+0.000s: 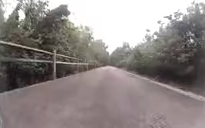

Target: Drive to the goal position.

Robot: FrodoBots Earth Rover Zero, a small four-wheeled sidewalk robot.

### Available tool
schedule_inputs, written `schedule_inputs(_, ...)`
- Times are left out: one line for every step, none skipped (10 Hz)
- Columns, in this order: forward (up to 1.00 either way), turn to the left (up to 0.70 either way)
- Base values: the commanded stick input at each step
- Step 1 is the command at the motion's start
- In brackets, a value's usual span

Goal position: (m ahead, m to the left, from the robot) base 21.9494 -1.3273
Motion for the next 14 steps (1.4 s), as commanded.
schedule_inputs(0.7, 0.0)
schedule_inputs(0.7, 0.0)
schedule_inputs(0.7, 0.0)
schedule_inputs(0.7, -0.02)
schedule_inputs(0.7, -0.21)
schedule_inputs(0.7, -0.3)
schedule_inputs(0.7, -0.26)
schedule_inputs(0.7, -0.21)
schedule_inputs(0.7, -0.17)
schedule_inputs(0.7, -0.13)
schedule_inputs(0.7, -0.1)
schedule_inputs(0.7, -0.06)
schedule_inputs(0.7, -0.02)
schedule_inputs(0.7, 0.0)
